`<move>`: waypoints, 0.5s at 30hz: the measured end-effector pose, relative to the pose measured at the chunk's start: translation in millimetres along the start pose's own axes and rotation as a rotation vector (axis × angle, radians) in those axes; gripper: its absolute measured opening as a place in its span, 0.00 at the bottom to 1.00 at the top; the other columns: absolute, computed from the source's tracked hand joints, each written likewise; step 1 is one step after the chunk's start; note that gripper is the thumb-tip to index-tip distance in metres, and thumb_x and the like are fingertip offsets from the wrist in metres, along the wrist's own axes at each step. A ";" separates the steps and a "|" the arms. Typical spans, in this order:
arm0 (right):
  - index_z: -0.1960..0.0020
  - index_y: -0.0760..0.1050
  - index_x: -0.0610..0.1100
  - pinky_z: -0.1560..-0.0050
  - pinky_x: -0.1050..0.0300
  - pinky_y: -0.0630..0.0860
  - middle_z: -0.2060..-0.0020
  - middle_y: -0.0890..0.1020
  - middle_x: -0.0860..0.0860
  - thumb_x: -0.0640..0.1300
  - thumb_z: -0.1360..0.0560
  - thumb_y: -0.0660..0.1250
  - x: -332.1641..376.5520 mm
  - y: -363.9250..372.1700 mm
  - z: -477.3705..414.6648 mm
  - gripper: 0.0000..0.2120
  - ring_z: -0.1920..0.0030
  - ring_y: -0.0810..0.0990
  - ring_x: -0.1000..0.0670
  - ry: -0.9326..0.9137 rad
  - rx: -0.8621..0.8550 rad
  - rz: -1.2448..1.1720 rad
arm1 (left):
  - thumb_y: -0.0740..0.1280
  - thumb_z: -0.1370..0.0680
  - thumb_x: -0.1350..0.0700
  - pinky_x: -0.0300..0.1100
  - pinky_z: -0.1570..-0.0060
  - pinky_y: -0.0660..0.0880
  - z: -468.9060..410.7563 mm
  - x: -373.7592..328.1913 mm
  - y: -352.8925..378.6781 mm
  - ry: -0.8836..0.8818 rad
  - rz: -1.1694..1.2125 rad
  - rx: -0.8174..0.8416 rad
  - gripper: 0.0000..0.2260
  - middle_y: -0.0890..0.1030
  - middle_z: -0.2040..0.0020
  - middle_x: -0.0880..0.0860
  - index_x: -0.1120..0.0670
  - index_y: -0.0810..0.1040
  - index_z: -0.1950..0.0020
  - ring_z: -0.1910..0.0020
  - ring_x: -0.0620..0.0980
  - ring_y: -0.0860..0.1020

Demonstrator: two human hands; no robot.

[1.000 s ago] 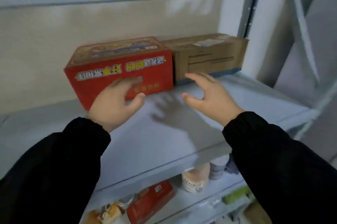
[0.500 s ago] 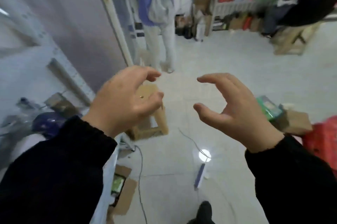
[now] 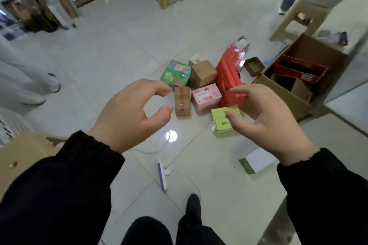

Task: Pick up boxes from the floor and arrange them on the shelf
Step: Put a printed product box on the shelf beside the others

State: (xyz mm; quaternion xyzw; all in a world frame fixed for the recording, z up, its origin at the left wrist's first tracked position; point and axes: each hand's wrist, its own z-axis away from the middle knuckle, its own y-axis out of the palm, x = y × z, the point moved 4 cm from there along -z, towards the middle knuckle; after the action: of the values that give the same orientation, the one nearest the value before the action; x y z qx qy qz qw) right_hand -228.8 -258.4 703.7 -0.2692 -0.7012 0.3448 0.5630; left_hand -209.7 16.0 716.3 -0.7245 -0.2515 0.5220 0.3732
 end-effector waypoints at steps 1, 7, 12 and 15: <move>0.34 0.76 0.50 0.41 0.75 0.64 0.46 0.73 0.69 0.55 0.26 0.71 -12.6 -3.1 -3.3 0.23 0.43 0.71 0.69 0.034 -0.016 0.007 | 0.61 0.26 0.40 0.29 0.45 0.69 -13.7 -0.6 10.8 0.018 0.017 0.018 0.19 0.78 0.46 0.37 0.45 0.79 0.39 0.46 0.24 0.71; 0.33 0.75 0.54 0.37 0.58 0.71 0.39 0.77 0.59 0.64 0.28 0.64 -56.9 -4.1 -35.8 0.27 0.37 0.73 0.59 0.180 0.046 0.080 | 0.60 0.26 0.41 0.46 0.44 0.78 -88.2 8.2 55.2 0.065 0.101 0.146 0.18 0.79 0.48 0.37 0.44 0.79 0.40 0.45 0.37 0.76; 0.32 0.74 0.56 0.39 0.62 0.70 0.40 0.75 0.62 0.62 0.26 0.67 -73.7 -1.0 -87.1 0.25 0.40 0.70 0.62 0.232 0.100 0.133 | 0.61 0.25 0.43 0.43 0.44 0.77 -169.5 35.1 70.6 0.096 0.124 0.206 0.17 0.78 0.48 0.36 0.44 0.79 0.39 0.47 0.35 0.76; 0.32 0.74 0.55 0.41 0.66 0.67 0.43 0.72 0.64 0.61 0.26 0.68 -85.7 10.1 -138.7 0.25 0.42 0.68 0.64 0.268 0.074 0.147 | 0.59 0.27 0.41 0.46 0.44 0.77 -239.6 58.3 83.6 0.151 0.125 0.231 0.20 0.78 0.48 0.37 0.45 0.79 0.39 0.48 0.37 0.75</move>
State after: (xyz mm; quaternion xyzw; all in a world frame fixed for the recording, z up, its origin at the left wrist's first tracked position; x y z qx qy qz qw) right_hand -74.7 -292.8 661.8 -0.3424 -0.5849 0.3716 0.6345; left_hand 33.6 -56.4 658.3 -0.7283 -0.1153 0.5137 0.4387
